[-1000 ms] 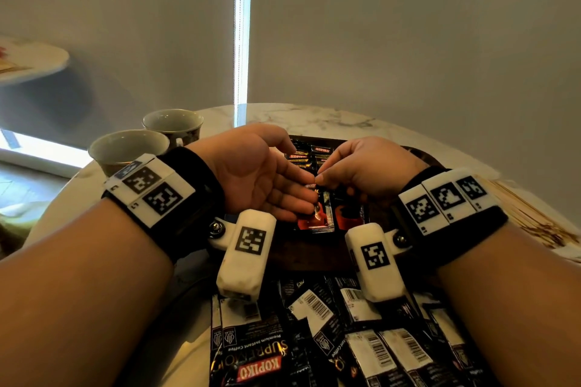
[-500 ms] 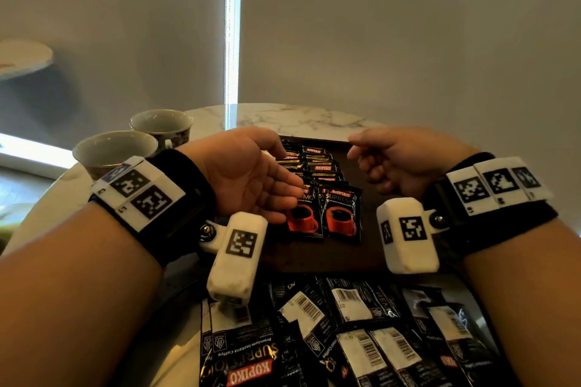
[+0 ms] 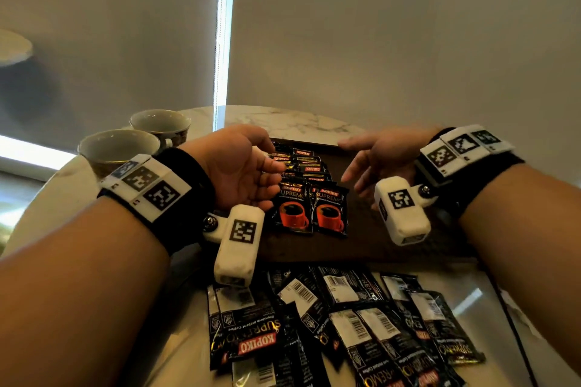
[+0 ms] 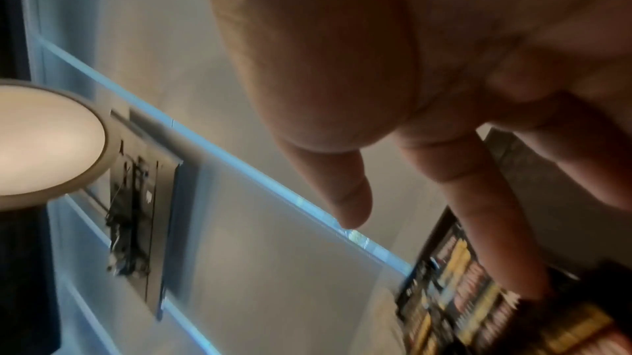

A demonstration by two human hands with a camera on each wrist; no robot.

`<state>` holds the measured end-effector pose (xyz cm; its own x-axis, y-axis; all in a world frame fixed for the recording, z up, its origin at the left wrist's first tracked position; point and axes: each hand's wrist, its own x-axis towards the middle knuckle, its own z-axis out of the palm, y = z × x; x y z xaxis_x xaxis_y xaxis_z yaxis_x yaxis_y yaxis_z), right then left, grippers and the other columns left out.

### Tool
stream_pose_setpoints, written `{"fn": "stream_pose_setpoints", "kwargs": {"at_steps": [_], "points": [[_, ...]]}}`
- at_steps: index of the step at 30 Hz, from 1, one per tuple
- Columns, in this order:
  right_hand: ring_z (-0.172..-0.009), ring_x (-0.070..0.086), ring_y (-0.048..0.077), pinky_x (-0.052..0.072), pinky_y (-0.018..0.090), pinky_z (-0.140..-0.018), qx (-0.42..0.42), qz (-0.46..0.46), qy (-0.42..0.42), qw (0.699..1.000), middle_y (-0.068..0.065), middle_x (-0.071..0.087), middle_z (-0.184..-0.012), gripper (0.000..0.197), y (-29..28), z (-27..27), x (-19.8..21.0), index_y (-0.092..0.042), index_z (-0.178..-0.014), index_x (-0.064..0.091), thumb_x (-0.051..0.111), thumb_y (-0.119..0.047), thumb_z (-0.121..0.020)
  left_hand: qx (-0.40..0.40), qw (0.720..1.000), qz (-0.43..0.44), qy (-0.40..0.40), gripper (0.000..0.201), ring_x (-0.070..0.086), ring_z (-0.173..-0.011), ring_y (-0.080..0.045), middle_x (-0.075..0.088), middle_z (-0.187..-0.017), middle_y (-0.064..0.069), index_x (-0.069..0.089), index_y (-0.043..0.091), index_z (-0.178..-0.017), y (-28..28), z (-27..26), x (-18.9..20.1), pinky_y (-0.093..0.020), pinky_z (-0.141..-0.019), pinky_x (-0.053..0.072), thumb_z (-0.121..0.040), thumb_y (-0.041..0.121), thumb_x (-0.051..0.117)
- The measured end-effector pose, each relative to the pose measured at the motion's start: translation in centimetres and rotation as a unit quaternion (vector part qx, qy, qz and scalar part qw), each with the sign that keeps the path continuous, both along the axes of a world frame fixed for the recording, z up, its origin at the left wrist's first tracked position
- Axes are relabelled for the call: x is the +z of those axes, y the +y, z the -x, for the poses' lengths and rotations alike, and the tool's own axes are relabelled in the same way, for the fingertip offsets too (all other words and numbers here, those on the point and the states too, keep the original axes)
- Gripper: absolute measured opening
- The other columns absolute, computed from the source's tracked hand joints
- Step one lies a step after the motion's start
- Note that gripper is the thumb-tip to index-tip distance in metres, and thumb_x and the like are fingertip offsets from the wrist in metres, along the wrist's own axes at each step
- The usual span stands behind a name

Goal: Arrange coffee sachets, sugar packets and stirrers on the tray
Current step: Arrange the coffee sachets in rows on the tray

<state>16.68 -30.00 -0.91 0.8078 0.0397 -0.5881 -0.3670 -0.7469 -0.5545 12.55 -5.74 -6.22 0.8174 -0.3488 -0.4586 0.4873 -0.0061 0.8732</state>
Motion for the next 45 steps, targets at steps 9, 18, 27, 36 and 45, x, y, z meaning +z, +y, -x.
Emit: {"fn": "stream_pose_setpoints", "kwargs": {"at_steps": [9, 18, 27, 36, 45], "points": [[-0.109, 0.061, 0.031, 0.053, 0.045, -0.091, 0.055, 0.028, 0.019, 0.998, 0.020, 0.059, -0.127, 0.062, 1.5, 2.2, -0.9, -0.008, -0.105, 0.074, 0.061, -0.064, -0.083, -0.011, 1.000, -0.007, -0.006, 0.040, 0.065, -0.077, -0.027, 0.064, -0.081, -0.010, 0.065, 0.005, -0.098, -0.2, -0.3, -0.4, -0.049, -0.083, 0.051, -0.074, 0.032, 0.050], [-0.100, 0.060, 0.031, 0.053, 0.038, -0.072, 0.017, -0.009, -0.006, 1.000, 0.020, 0.058, -0.124, 0.059, 2.1, 2.3, -1.2, -0.003, -0.111, 0.067, 0.059, -0.058, -0.091, -0.018, 1.000, 0.003, 0.008, 0.040, 0.066, -0.079, -0.028, 0.064, -0.083, -0.012, 0.066, 0.004, -0.096, -0.4, -0.5, -0.7, -0.049, -0.082, 0.052, -0.072, 0.033, 0.051], [-0.084, 0.052, 0.020, 0.049, 0.035, -0.071, -0.012, -0.020, -0.037, 0.999, 0.009, 0.055, -0.099, 0.055, 1.3, 2.1, -1.6, -0.012, -0.092, 0.062, 0.060, -0.067, -0.085, 0.043, 0.999, -0.007, 0.004, 0.028, 0.049, -0.065, -0.019, 0.049, -0.068, -0.005, 0.056, 0.012, -0.085, -0.1, -0.8, -0.7, -0.042, -0.071, 0.049, -0.065, 0.031, 0.057], [-0.072, 0.063, 0.023, 0.051, 0.034, -0.064, 0.092, -0.023, 0.047, 0.994, 0.013, 0.064, -0.088, 0.069, 3.4, 3.5, -1.8, -0.006, -0.108, 0.063, 0.051, -0.070, -0.087, 0.010, 1.000, -0.022, 0.014, 0.039, 0.056, -0.074, -0.023, 0.055, -0.077, -0.008, 0.053, 0.011, -0.097, -0.3, -0.7, -0.9, -0.044, -0.078, 0.050, -0.066, 0.034, 0.057], [-0.073, 0.063, 0.023, 0.051, 0.035, -0.064, 0.111, 0.011, 0.032, 0.993, 0.014, 0.065, -0.090, 0.070, 5.3, 3.8, -1.8, -0.004, -0.112, 0.064, 0.048, -0.068, -0.091, 0.008, 0.999, -0.016, 0.026, 0.044, 0.059, -0.089, -0.030, 0.056, -0.093, -0.017, 0.055, 0.004, -0.097, -0.6, -0.8, -1.0, -0.045, -0.079, 0.051, -0.064, 0.032, 0.059]]}}
